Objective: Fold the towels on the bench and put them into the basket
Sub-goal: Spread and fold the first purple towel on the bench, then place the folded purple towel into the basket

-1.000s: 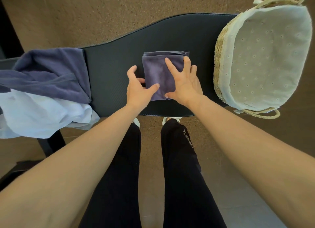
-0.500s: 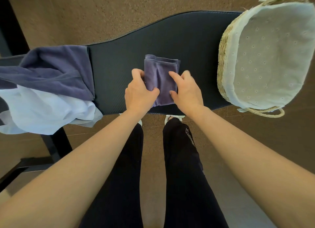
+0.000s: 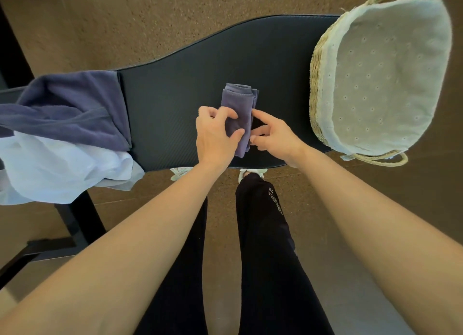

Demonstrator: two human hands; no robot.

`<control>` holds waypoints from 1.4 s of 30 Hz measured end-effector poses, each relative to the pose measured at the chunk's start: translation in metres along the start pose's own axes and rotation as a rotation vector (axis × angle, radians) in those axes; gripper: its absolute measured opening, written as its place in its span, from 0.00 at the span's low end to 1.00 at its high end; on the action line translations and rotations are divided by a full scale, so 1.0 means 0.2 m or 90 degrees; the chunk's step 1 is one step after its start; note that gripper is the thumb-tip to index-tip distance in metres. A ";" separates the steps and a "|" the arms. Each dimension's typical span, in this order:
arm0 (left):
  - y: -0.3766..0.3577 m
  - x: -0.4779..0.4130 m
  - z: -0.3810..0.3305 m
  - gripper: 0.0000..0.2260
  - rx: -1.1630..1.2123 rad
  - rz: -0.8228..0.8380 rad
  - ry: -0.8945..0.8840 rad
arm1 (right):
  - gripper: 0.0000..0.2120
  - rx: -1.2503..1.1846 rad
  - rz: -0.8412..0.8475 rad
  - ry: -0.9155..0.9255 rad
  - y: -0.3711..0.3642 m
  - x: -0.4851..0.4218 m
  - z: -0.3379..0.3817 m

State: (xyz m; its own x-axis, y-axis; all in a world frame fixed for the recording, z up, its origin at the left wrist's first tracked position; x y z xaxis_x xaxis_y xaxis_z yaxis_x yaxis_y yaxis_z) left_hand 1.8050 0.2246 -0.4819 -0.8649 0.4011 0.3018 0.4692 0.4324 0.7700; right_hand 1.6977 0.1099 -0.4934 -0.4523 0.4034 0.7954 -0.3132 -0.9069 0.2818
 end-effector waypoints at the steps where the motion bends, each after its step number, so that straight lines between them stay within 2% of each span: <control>1: 0.00 -0.01 0.01 0.22 0.008 -0.009 0.044 | 0.32 -0.028 -0.007 -0.022 0.01 0.00 0.00; 4: -0.04 -0.01 0.05 0.35 0.039 0.041 0.220 | 0.30 -0.086 -0.032 -0.074 0.00 0.02 -0.01; 6: -0.07 -0.01 0.06 0.34 0.030 0.112 0.265 | 0.29 -0.112 -0.034 -0.088 -0.01 0.03 -0.01; 10: -0.08 0.00 0.03 0.19 0.056 0.210 0.252 | 0.28 -0.158 -0.028 -0.107 -0.03 0.07 -0.01; 12: -0.04 0.00 0.00 0.20 0.082 0.224 0.249 | 0.29 -0.166 -0.059 -0.101 0.00 0.08 0.00; 14: 0.01 0.00 -0.05 0.22 0.107 0.252 0.229 | 0.36 -0.193 -0.101 -0.092 0.05 0.10 0.01; 16: 0.08 0.00 -0.11 0.20 0.135 0.308 0.192 | 0.45 -0.232 -0.112 -0.072 0.11 0.13 0.05; 18: 0.15 0.01 -0.19 0.18 0.148 0.395 0.133 | 0.47 -0.255 -0.085 -0.037 0.17 0.19 0.13; 21: 0.25 0.00 -0.31 0.17 0.158 0.499 0.058 | 0.36 -0.260 -0.031 -0.008 0.28 0.30 0.23; 24: 0.32 -0.01 -0.44 0.15 0.159 0.553 -0.002 | 0.27 -0.303 -0.021 -0.007 0.39 0.41 0.27; 26: 0.32 0.00 -0.53 0.17 0.169 0.576 -0.016 | 0.25 -0.361 -0.066 -0.013 0.50 0.48 0.25; 30: 0.23 0.03 -0.71 0.22 0.224 0.604 0.021 | 0.21 -0.498 -0.227 -0.038 0.74 0.54 0.11; 32: 0.15 0.04 -0.81 0.25 0.247 0.579 0.024 | 0.17 -0.574 -0.281 -0.050 0.85 0.53 0.02; 35: 0.00 0.01 -0.97 0.21 0.238 0.426 -0.004 | 0.11 -0.662 -0.329 -0.057 1.02 0.43 -0.10; 38: -0.14 -0.04 -1.10 0.18 0.181 0.278 -0.047 | 0.12 -0.735 -0.357 -0.088 1.16 0.29 -0.20; 42: -0.30 -0.14 -1.20 0.20 0.033 0.148 -0.123 | 0.14 -0.798 -0.388 -0.164 1.23 0.06 -0.25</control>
State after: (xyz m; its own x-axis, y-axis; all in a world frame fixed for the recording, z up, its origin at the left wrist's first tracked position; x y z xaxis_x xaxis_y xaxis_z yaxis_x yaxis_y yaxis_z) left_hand 1.7585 -0.0067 -0.4021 -0.6857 0.6382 0.3500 0.6632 0.3498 0.6617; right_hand 1.5737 -0.1018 -0.4423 0.1407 0.5289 0.8369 -0.9849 0.1610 0.0638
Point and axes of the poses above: each hand's wrist, its own x-axis away from the middle knuckle, its own y-axis out of the back of the hand, z = x × y, the point moved 6 cm from there along -x, towards the middle knuckle, and after that the axes turned 15 degrees about -z, right-handed, at the moved point
